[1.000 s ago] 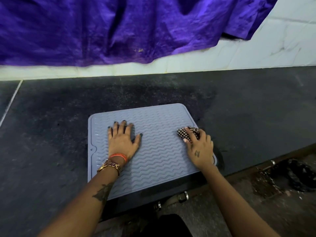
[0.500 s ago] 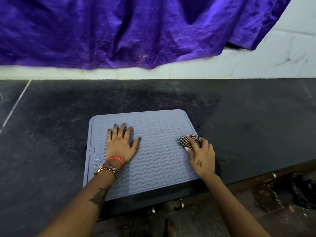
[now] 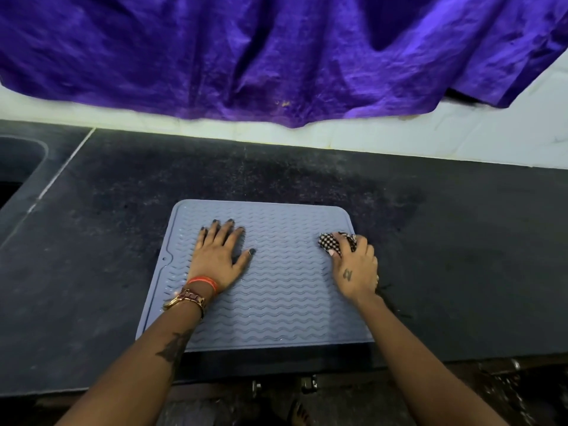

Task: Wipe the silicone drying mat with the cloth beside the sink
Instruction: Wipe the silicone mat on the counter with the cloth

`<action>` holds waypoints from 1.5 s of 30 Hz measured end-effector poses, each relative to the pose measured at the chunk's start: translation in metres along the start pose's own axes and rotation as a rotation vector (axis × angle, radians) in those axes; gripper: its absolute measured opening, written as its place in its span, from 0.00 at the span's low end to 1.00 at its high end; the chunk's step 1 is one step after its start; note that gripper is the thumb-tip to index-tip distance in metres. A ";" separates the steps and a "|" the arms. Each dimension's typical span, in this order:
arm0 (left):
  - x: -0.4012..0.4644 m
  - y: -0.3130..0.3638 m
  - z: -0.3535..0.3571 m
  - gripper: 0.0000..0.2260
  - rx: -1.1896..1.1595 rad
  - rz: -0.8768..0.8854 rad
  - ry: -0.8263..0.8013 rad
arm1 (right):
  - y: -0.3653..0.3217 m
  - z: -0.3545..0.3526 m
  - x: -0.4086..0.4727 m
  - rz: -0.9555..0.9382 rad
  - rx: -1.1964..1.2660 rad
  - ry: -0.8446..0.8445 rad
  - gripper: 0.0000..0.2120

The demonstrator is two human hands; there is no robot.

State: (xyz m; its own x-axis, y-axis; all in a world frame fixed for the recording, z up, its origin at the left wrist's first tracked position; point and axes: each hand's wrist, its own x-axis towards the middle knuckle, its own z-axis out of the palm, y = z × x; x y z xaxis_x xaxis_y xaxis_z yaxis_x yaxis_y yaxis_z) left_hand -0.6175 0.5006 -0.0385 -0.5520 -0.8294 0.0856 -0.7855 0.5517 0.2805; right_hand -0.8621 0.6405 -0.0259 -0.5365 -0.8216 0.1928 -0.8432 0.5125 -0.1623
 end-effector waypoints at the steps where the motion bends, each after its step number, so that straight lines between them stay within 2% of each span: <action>1: 0.000 0.000 0.000 0.37 -0.001 0.002 0.000 | 0.001 -0.002 0.007 0.002 0.030 -0.011 0.21; 6: 0.000 0.000 0.000 0.37 0.002 0.000 0.012 | -0.003 -0.011 0.040 0.038 0.179 0.023 0.20; 10: -0.001 -0.001 0.001 0.36 0.004 -0.009 0.019 | -0.012 0.004 0.031 -0.027 -0.001 -0.003 0.22; 12: 0.000 0.000 0.000 0.36 -0.004 -0.008 0.020 | -0.011 0.006 0.037 -0.025 -0.009 -0.029 0.22; 16: -0.003 0.000 -0.003 0.37 -0.035 -0.015 0.035 | -0.008 -0.003 0.066 -0.006 0.157 -0.072 0.20; 18: -0.004 0.001 -0.003 0.37 -0.039 -0.021 0.040 | -0.010 -0.007 0.076 0.041 0.227 0.002 0.19; 20: -0.004 0.001 -0.004 0.37 -0.047 -0.029 0.044 | -0.015 -0.005 0.073 0.056 0.119 0.032 0.21; 22: -0.004 0.002 -0.006 0.37 -0.051 -0.031 0.045 | -0.017 0.004 0.061 0.025 -0.025 -0.015 0.22; 24: -0.005 0.003 -0.007 0.37 -0.053 -0.036 0.042 | -0.014 0.009 0.060 0.009 -0.057 -0.056 0.22; 28: -0.007 0.000 -0.010 0.29 -0.137 -0.050 0.031 | -0.009 -0.005 0.091 0.050 0.151 -0.141 0.20; 29: -0.007 -0.002 -0.012 0.27 -0.172 -0.052 0.030 | -0.008 -0.007 0.096 0.072 0.195 -0.119 0.20; 31: -0.010 -0.008 -0.018 0.24 -0.218 -0.058 0.044 | -0.008 -0.006 0.096 0.102 0.133 -0.046 0.21; 36: -0.030 -0.037 -0.036 0.29 -0.183 -0.151 0.153 | -0.011 0.006 0.082 0.070 -0.072 -0.090 0.23; 40: -0.042 -0.043 -0.037 0.27 -0.164 -0.204 0.160 | -0.013 -0.006 0.105 0.117 0.061 -0.189 0.22; 42: -0.042 -0.040 -0.036 0.26 -0.169 -0.212 0.170 | -0.020 -0.007 0.107 0.150 0.133 -0.158 0.22; 45: -0.040 -0.039 -0.038 0.21 -0.216 -0.247 0.191 | -0.033 0.005 0.085 0.077 0.031 -0.044 0.23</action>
State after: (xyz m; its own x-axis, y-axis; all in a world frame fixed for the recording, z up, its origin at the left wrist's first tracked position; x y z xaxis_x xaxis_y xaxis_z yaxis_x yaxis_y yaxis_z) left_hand -0.5541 0.5094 -0.0163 -0.2749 -0.9479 0.1607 -0.8001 0.3183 0.5085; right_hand -0.8802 0.5525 -0.0089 -0.5974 -0.7903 0.1363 -0.7974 0.5675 -0.2051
